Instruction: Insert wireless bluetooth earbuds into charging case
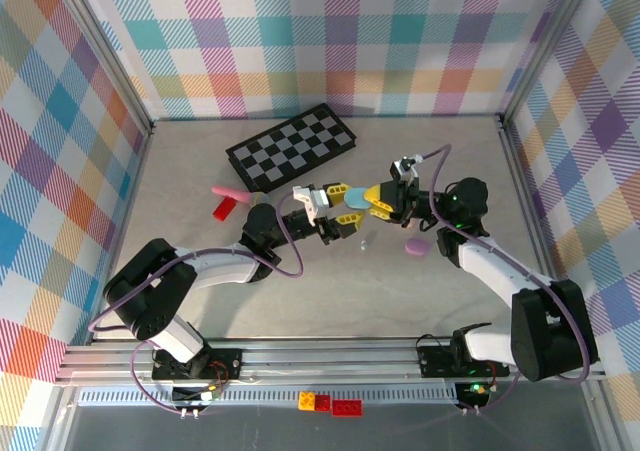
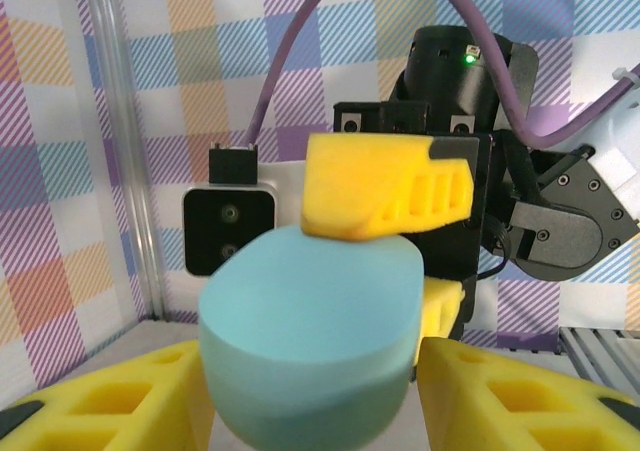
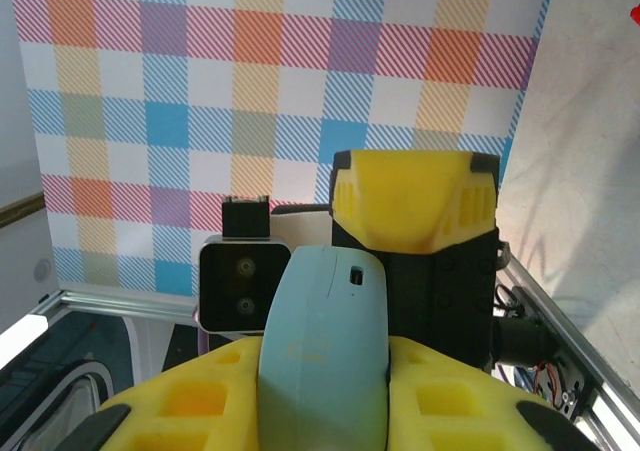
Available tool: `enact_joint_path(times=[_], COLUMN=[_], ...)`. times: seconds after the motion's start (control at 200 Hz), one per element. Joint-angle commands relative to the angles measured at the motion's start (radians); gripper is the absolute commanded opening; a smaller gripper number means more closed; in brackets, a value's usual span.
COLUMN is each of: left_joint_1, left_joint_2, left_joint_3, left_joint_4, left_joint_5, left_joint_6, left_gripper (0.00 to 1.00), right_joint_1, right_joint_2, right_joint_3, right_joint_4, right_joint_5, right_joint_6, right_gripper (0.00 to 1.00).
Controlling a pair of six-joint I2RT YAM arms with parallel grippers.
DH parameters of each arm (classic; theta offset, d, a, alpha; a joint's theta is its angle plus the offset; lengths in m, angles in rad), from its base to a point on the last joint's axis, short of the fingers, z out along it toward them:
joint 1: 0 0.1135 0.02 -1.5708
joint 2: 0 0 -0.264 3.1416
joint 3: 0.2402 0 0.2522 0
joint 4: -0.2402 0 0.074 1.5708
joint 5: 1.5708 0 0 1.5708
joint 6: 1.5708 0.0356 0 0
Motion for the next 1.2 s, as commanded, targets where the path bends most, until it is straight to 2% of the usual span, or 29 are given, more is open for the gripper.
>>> enact_joint_path(times=[0.0,0.445,0.625,1.195], left_joint_1=[0.0,0.0,0.001,0.002], left_joint_2=[0.0,0.013,0.027,0.028], left_joint_3=[0.032,0.045,0.053,0.049], left_joint_4=[0.062,0.061,0.06,0.061], left_joint_5=[0.045,0.096,0.107,0.113], left_joint_6=[-0.013,-0.026,-0.03,-0.025], left_gripper=[0.54,0.46,0.51,0.51], right_joint_1=[0.005,0.007,0.014,0.015], right_joint_2=[-0.033,-0.025,-0.02,-0.01], right_joint_3=[-0.003,0.01,0.018,0.011], right_joint_4=[-0.047,-0.037,-0.018,0.045], right_joint_5=[-0.025,-0.013,-0.009,0.008], right_joint_6=[-0.061,-0.057,-0.046,-0.008], right_gripper=[0.0,0.0,0.0,0.0])
